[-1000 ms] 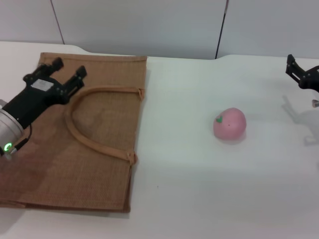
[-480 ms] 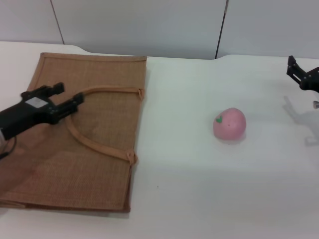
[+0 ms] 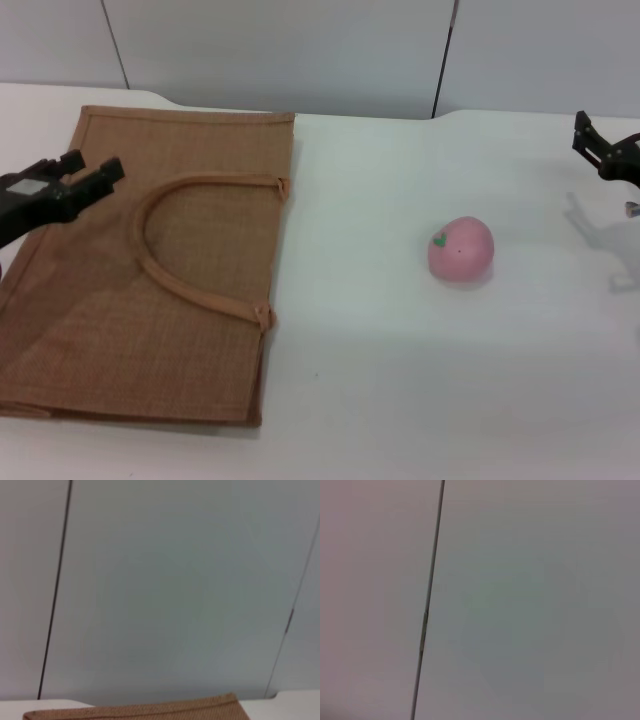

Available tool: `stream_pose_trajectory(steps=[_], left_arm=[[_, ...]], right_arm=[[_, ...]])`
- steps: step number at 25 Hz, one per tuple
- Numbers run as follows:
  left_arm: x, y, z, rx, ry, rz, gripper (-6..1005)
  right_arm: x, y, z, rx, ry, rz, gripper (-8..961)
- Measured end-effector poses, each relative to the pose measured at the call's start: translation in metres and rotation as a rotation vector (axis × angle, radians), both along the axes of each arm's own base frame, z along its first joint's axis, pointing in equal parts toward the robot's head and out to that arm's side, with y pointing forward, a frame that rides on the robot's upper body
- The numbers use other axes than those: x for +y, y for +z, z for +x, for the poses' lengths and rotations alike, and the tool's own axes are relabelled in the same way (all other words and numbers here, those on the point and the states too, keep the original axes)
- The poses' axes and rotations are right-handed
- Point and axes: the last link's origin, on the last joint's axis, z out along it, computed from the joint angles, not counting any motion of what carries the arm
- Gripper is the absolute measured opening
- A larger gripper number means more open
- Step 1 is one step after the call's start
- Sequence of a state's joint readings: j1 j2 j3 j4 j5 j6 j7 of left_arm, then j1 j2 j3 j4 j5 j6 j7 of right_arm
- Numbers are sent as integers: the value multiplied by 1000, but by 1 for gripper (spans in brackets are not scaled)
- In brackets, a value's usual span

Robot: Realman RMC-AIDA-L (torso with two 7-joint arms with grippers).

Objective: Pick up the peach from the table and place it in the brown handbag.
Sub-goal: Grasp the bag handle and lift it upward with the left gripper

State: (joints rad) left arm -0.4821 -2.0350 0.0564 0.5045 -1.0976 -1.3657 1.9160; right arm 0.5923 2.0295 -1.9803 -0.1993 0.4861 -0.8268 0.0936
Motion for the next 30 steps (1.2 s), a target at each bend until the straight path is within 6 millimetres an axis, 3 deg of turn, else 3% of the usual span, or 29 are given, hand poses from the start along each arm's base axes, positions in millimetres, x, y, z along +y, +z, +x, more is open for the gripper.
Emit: stream_pose_trajectory(steps=[5, 13, 30], left_arm=[[7, -1, 9, -23, -17, -26, 646], [19, -2, 23, 153, -86, -206, 640], [21, 6, 15, 228, -3, -287, 629]], right_arm=[[0, 0, -1, -1, 2, -1, 879], [1, -2, -5, -1, 17, -8, 878], [0, -4, -5, -6, 23, -19, 875]])
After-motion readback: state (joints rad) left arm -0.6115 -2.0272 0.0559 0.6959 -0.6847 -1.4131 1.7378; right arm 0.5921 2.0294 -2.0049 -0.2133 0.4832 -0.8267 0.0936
